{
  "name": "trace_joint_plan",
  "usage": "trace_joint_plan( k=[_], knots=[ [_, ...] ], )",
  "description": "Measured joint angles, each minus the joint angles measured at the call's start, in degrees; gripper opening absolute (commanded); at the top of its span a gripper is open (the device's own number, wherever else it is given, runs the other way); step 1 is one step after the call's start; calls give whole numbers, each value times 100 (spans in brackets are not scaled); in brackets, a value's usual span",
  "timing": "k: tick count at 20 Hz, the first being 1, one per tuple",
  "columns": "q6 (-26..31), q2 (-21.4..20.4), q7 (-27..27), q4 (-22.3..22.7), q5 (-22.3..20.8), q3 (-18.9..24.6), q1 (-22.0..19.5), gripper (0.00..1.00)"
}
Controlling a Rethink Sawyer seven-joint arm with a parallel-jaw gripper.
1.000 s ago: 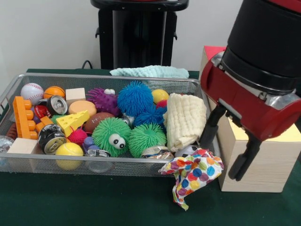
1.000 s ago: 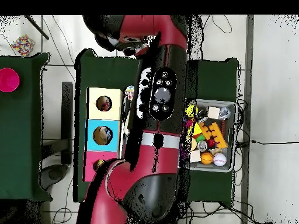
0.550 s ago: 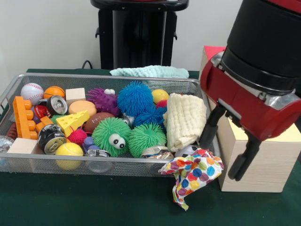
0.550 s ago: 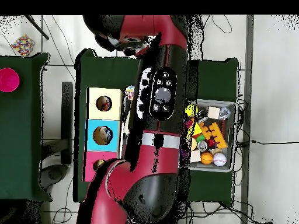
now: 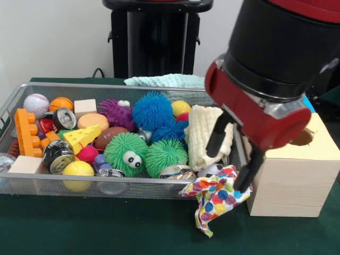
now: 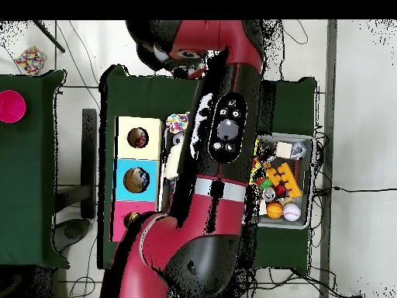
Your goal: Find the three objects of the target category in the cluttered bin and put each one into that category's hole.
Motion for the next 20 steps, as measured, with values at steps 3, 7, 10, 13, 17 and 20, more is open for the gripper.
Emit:
trace_joint_plan(
  k=[3, 7, 10, 13, 17, 20],
  knots=[
    [0, -83, 0, 319, -161, 192, 62, 100],
    [-5, -164, 0, 683, -389, 399, 144, 100],
    [-114, -252, 0, 1144, -661, 663, 244, 100],
    [-379, -330, 0, 1559, -885, 947, 332, 100],
    [-949, -421, 0, 1997, -1016, 1350, 407, 100],
    [-1536, -501, 0, 2334, -1032, 1705, 433, 100]
  ],
)
